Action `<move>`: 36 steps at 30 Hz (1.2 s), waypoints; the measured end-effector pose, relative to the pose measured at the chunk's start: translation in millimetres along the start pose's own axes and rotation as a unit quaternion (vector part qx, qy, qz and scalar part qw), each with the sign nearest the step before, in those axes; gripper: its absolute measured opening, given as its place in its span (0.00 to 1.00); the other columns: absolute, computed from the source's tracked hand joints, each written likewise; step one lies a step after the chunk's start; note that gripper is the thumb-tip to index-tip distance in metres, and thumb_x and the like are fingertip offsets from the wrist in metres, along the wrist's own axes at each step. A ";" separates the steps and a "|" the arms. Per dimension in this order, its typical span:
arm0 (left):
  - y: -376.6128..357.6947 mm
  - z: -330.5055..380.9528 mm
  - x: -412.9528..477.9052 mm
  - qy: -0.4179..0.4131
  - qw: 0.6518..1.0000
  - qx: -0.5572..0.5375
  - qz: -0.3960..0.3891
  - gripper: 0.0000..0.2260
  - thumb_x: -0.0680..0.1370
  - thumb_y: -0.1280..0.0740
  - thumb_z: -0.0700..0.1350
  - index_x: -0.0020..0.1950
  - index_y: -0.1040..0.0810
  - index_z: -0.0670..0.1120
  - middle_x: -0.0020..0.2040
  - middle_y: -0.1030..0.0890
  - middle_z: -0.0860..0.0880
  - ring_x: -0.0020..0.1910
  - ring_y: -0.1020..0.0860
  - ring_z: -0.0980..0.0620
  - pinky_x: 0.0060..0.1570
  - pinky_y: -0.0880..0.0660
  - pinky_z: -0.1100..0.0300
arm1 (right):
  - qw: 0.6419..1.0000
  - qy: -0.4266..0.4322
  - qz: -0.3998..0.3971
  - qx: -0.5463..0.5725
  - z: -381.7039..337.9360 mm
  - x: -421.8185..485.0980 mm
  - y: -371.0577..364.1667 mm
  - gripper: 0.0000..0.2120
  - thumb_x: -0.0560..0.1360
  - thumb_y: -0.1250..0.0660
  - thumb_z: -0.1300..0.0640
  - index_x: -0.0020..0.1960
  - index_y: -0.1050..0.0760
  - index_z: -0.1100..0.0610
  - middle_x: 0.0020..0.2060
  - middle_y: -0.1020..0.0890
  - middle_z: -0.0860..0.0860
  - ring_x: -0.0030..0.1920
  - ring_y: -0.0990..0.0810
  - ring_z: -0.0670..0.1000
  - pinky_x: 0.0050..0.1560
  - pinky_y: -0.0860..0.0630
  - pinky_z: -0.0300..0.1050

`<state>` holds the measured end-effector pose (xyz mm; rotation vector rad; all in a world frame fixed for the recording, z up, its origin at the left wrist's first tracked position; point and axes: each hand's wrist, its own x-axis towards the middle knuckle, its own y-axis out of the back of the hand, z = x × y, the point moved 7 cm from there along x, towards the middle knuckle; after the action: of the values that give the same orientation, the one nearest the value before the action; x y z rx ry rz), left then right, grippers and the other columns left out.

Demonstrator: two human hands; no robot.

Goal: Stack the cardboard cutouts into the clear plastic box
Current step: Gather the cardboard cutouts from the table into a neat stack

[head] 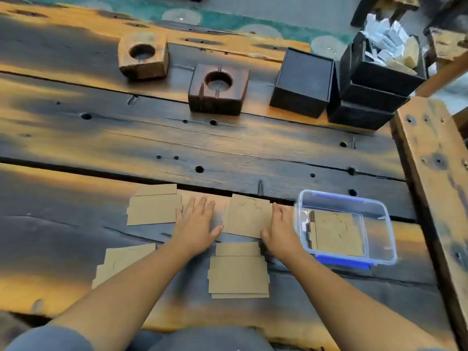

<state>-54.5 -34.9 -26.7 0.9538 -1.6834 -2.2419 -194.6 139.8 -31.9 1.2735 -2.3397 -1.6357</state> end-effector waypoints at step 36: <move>-44.0 -12.5 -14.6 0.221 0.889 -0.400 -0.013 0.18 0.72 0.26 0.54 0.36 0.33 0.48 0.33 0.28 0.51 0.33 0.30 0.52 0.33 0.35 0.57 | 0.985 -0.076 -0.002 0.153 20.8 -12.2 -3.2 0.10 0.71 0.31 0.56 0.37 0.31 0.54 0.31 0.24 0.49 0.33 0.27 0.49 0.32 0.32 0.44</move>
<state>-25.7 -22.5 -63.2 1.1109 -0.4671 -2.1706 -193.7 163.1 -38.8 1.2347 -2.7698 -1.4632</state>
